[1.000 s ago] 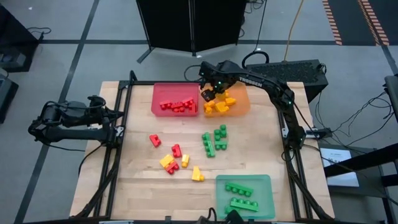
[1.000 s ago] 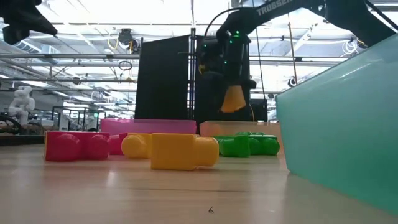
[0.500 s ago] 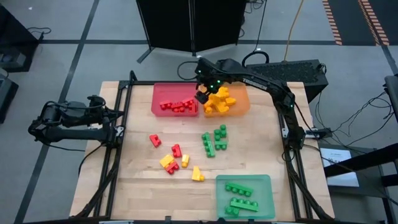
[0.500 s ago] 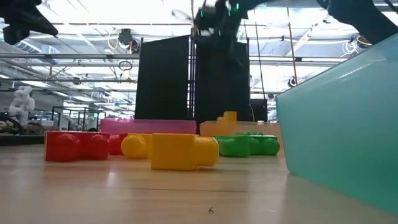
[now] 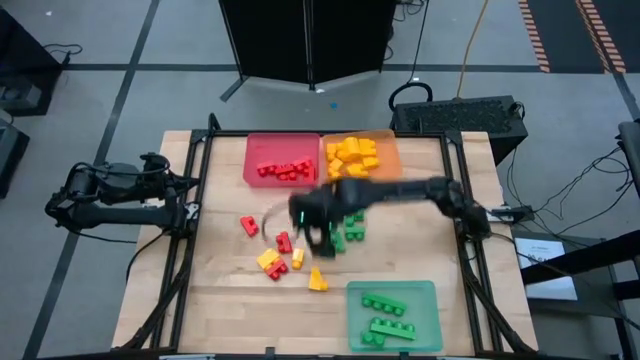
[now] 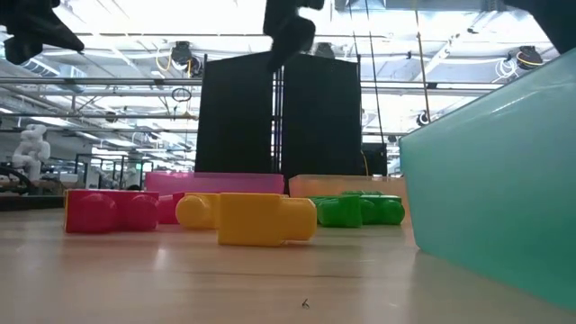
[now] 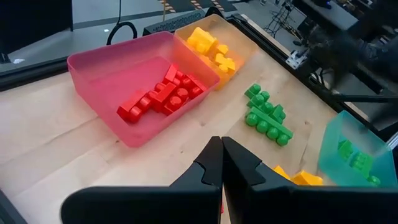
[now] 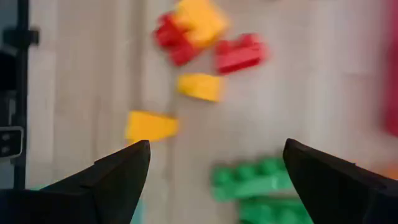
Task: Sort blocks
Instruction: Put the yellow game piece into the orange bin
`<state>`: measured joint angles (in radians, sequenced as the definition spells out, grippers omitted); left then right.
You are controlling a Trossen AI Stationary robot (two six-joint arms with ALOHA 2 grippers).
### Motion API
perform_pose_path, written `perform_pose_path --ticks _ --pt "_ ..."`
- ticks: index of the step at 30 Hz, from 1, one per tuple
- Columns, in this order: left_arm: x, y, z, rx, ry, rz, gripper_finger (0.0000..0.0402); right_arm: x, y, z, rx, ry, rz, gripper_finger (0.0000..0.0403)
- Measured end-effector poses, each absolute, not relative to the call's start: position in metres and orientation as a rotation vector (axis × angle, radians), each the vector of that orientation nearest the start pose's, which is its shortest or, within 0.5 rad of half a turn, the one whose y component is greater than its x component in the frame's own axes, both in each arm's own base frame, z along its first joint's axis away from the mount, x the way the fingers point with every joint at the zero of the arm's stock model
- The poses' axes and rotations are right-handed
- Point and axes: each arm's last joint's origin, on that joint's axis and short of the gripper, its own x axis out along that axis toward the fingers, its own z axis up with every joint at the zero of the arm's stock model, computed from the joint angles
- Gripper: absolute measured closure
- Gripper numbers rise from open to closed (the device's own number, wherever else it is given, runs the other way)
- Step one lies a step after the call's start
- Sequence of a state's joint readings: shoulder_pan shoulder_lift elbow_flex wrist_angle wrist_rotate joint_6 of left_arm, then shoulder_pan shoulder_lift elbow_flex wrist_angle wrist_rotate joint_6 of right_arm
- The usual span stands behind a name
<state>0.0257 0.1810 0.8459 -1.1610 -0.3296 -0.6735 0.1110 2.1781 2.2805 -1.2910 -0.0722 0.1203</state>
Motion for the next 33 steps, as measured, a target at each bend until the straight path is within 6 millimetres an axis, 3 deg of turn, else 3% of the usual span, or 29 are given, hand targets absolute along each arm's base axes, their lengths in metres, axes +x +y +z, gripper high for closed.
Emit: perform_pose_path --ticks 6,12,19,26,29,33 --pt "-0.001 0.010 0.304 -0.575 0.349 0.512 0.0400 0.452 0.132 0.254 -0.206 1.303 0.266 0.0042" --pt "-0.001 0.010 0.304 -0.574 0.348 0.517 0.0400 0.460 0.170 0.209 -0.390 1.310 0.396 0.0042" --pt "-0.001 0.010 0.304 -0.575 0.348 0.517 0.0400 0.467 0.181 0.171 -0.457 1.347 0.416 0.0041" --pt "-0.001 0.010 0.304 -0.575 0.348 0.517 0.0400 0.474 0.167 0.147 -0.408 1.416 0.392 0.0044" --pt "-0.001 0.010 0.304 -0.574 0.353 0.518 0.0400 0.476 0.164 0.143 -0.374 1.430 0.374 0.0067" --pt "-0.001 0.010 0.303 -0.572 0.357 0.519 0.0400 0.476 0.162 0.142 -0.350 1.439 0.363 0.0132"
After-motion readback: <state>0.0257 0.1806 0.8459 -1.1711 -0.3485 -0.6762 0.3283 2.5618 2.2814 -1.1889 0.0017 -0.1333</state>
